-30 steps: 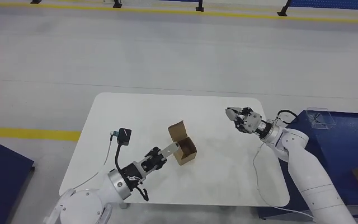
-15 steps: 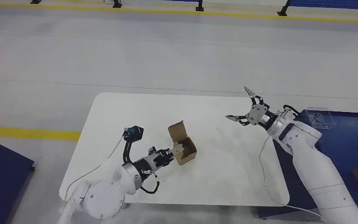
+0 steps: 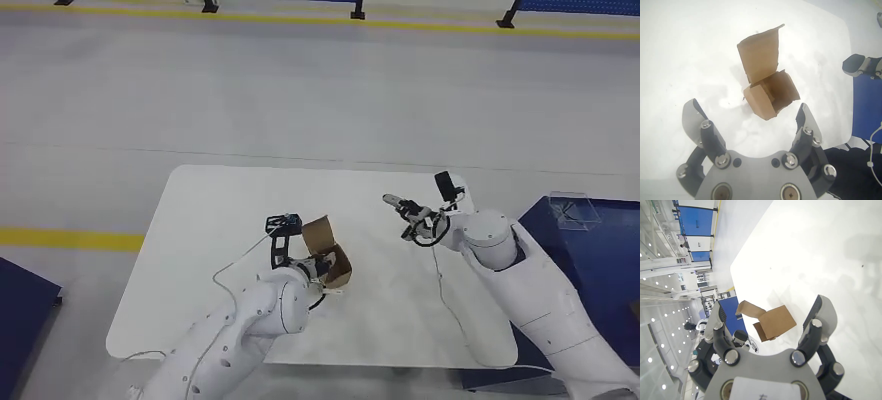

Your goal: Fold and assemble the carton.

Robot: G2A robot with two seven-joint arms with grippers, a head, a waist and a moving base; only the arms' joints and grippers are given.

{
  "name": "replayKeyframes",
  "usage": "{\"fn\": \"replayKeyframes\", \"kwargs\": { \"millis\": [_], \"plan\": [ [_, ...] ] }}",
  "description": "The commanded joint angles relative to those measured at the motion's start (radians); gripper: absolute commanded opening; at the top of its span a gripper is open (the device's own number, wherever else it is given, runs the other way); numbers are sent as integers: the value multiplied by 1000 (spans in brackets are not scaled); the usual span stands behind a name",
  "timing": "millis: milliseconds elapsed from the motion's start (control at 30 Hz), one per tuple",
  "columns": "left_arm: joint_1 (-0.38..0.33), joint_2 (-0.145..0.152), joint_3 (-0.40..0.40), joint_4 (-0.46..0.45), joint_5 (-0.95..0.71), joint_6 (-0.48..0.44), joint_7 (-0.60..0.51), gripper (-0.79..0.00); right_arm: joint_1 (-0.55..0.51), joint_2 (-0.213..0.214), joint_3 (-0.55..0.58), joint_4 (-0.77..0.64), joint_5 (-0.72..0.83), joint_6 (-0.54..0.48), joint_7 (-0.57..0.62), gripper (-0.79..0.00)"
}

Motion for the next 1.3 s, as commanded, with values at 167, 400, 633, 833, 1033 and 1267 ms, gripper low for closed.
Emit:
{"fn": "replayKeyframes", "kwargs": {
  "millis": [167, 400, 633, 833, 1033, 1267],
  "plan": [
    [27, 0, -54, 36, -31, 5, -16, 0, -15, 2, -65, -41, -226, -51, -8, 0],
    [41, 3, -73, 86, -7, -3, -60, 0, -5, -21, -182, -63, -455, -67, 41, 0],
    [26, -13, -44, 155, 13, -17, -64, 0, 1, -53, -232, -57, -485, -92, 60, 0],
    [-5, -40, -7, 214, -12, -37, -60, 0, -7, -71, -251, -74, -509, -115, 69, 0],
    [-31, -64, 12, 264, -24, -39, -51, 0, -9, -89, -262, -61, -537, -101, 67, 0],
    [-35, -77, 4, 298, -35, -44, -45, 0, -8, -113, -286, -27, -560, -96, 91, 0]
  ]
}}
